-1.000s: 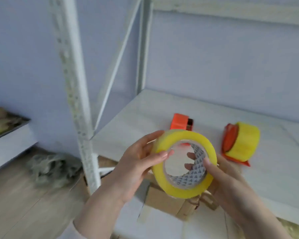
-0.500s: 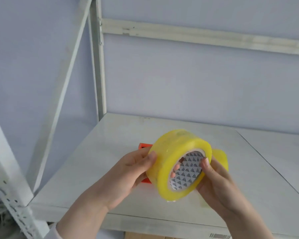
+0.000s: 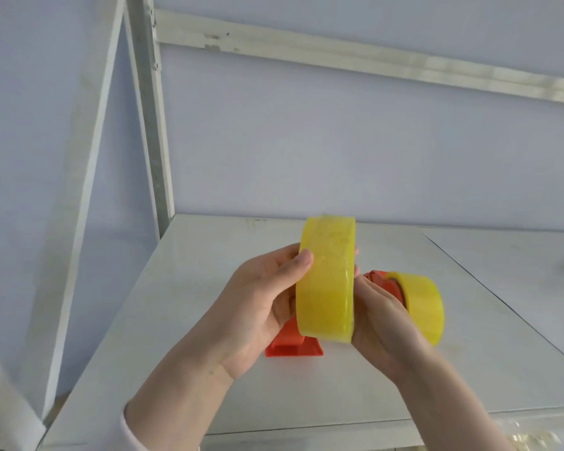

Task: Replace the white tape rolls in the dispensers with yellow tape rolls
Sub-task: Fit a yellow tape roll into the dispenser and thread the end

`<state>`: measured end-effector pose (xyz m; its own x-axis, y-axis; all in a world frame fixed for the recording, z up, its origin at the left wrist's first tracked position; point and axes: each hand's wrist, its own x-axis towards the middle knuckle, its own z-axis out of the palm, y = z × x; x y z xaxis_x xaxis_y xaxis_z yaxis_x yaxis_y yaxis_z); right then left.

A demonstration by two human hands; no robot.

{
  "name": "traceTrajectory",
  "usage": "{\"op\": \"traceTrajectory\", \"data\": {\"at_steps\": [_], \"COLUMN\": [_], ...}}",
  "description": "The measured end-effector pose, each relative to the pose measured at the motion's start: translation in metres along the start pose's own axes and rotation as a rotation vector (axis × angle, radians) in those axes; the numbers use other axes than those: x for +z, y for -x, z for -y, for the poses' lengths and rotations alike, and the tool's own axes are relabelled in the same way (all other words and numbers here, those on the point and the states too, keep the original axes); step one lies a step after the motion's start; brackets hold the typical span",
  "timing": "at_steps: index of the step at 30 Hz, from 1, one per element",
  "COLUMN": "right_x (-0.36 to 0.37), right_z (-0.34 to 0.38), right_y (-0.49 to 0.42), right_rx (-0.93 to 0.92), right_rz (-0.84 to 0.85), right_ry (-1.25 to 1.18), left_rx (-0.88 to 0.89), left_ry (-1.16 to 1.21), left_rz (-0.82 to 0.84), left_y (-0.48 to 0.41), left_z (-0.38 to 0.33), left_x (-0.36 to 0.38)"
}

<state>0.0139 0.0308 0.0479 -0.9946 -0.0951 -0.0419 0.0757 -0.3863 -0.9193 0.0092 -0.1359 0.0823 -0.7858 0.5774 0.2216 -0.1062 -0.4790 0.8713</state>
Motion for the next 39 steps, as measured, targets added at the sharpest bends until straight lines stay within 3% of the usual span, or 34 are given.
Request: {"op": "traceTrajectory", "data": {"at_steps": [4, 9, 21, 27, 30, 36, 39], "right_x": [0.000, -0.001, -0.002, -0.001, 0.003, 0.009, 0.009], "right_z": [0.009, 0.021, 0.021, 0.016, 0.017, 0.026, 0.029], "right_y": [0.004, 0.015, 0.024, 0.024, 0.023, 0.019, 0.023], "right_rx": [-0.092, -0.367, -0.417, -0.447, -0.477, -0.356, -0.307], "right_rz": [-0.053, -0.265, -0.097, -0.066, -0.090, -0.147, -0.114], "right_ry": [0.261, 0.323, 0.351, 0.371, 0.371, 0.294, 0.224], "left_rx": [-0.024, -0.065, -0.088, -0.156, -0.167, -0.197, -0.200], "left_ry": [0.006, 0.071, 0.371, 0.502, 0.434, -0.031, 0.036], "left_rz": [-0.073, -0.140, -0.328, -0.321, -0.301, -0.201, -0.211], "left_y": [-0.012, -0.026, -0.049, -0.053, -0.054, -0.043, -0.039], "left_z": [-0.005, -0.007, -0.007, -0.008, -0.009, 0.000, 0.001], "left_x": [0.004, 0.007, 0.010, 0.002, 0.006, 0.012, 0.016]}}
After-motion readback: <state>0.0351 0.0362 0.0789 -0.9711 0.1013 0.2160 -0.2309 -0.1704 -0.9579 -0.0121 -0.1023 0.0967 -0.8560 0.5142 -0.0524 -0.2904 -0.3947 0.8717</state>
